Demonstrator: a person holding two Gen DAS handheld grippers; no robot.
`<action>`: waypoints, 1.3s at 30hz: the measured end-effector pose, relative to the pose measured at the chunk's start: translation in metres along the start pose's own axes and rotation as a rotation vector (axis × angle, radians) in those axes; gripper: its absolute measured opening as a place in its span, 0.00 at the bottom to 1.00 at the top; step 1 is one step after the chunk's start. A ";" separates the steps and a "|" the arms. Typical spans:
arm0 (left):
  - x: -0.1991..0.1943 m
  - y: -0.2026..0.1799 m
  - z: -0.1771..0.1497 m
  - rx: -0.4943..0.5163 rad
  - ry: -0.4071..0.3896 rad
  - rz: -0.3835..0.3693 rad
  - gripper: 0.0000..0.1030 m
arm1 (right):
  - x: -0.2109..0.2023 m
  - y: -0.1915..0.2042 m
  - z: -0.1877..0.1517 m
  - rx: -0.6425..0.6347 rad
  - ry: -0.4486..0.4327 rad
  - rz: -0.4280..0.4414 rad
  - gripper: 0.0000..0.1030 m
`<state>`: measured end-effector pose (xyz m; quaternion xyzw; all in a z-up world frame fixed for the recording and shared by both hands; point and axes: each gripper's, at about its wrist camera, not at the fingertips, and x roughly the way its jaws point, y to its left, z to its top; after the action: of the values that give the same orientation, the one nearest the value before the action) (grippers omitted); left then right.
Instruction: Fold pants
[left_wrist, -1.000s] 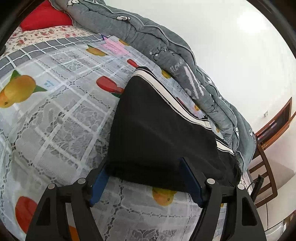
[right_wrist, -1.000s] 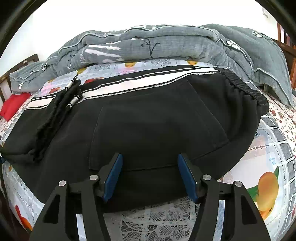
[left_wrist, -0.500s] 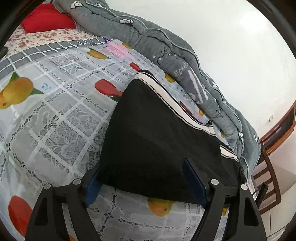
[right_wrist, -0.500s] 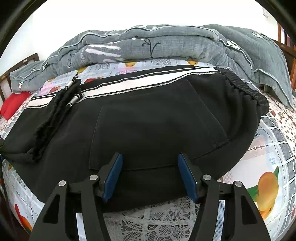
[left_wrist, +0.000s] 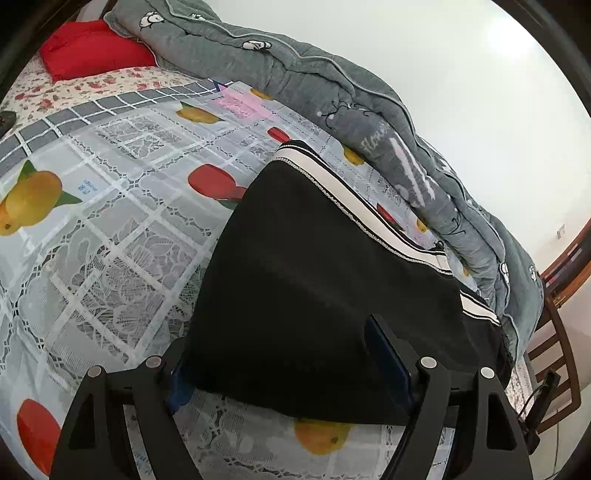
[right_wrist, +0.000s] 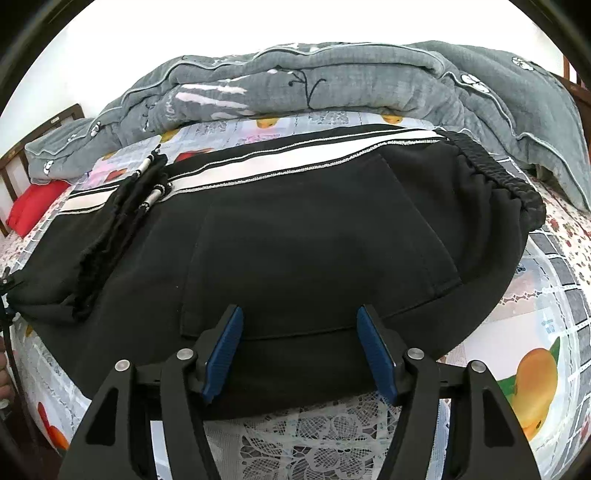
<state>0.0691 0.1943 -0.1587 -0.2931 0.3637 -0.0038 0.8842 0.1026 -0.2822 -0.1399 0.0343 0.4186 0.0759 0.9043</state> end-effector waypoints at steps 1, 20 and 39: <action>-0.001 -0.001 -0.001 0.007 0.010 -0.010 0.77 | 0.000 0.000 0.000 -0.004 -0.003 0.002 0.67; -0.005 0.007 0.004 -0.119 0.007 0.019 0.24 | -0.006 -0.010 0.005 0.025 0.029 0.085 0.68; 0.001 -0.266 -0.019 0.495 -0.066 -0.111 0.13 | -0.081 -0.091 0.006 0.118 -0.043 0.017 0.62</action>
<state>0.1127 -0.0363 -0.0314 -0.0869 0.3062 -0.1316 0.9388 0.0651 -0.3849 -0.0870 0.0925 0.4025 0.0579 0.9089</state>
